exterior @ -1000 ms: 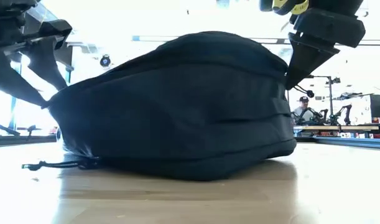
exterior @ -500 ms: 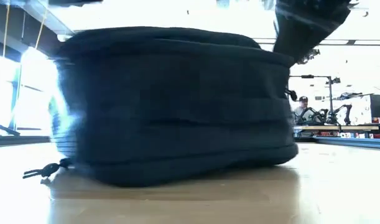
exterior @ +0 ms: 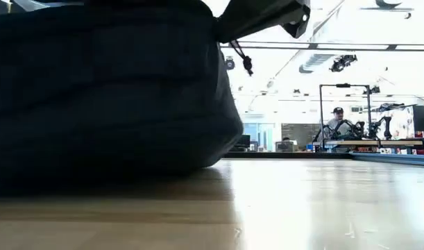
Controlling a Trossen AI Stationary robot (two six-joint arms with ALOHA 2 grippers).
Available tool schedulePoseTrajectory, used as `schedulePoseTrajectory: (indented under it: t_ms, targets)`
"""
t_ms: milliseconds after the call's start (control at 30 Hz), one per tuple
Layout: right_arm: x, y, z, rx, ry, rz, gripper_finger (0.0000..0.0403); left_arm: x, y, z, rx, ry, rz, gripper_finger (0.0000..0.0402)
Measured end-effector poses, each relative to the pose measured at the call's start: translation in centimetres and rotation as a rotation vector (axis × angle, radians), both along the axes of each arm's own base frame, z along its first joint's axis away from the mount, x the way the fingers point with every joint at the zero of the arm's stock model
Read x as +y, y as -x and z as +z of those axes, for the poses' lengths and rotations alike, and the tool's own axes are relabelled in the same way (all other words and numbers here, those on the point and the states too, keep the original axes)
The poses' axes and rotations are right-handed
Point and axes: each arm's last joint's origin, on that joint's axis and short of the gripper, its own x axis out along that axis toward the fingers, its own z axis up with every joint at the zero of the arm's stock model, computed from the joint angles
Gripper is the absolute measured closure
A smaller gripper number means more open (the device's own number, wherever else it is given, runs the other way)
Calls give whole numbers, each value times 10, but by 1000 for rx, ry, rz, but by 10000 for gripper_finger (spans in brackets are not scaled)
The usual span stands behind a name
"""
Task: Unpack backpack
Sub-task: Open the black backpack
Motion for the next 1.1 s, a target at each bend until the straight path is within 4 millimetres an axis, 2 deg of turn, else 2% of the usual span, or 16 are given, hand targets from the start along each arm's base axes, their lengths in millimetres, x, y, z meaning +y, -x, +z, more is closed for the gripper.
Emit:
schedulePoseTrajectory:
  t_ms: [167, 300, 467, 667, 933, 1100]
  targets:
    - [4, -6, -17, 30, -9, 25, 403, -9, -9, -1, -14, -135, 136, 263]
    - [5, -7, -22, 42, -11, 31, 403, -13, -13, -4, 71, -222, 157, 276]
    - [5, -7, -22, 42, -18, 36, 403, -19, -13, -2, 132, -147, 94, 302]
    - [5, -7, -22, 42, -18, 37, 403, -31, -12, 10, 149, -48, 42, 295]
    - [6, -8, -22, 40, -23, 40, 403, -21, -15, -5, 238, -30, 172, 269]
    - [6, -8, -22, 42, -20, 44, 403, -17, -17, -8, 228, -41, 238, 285]
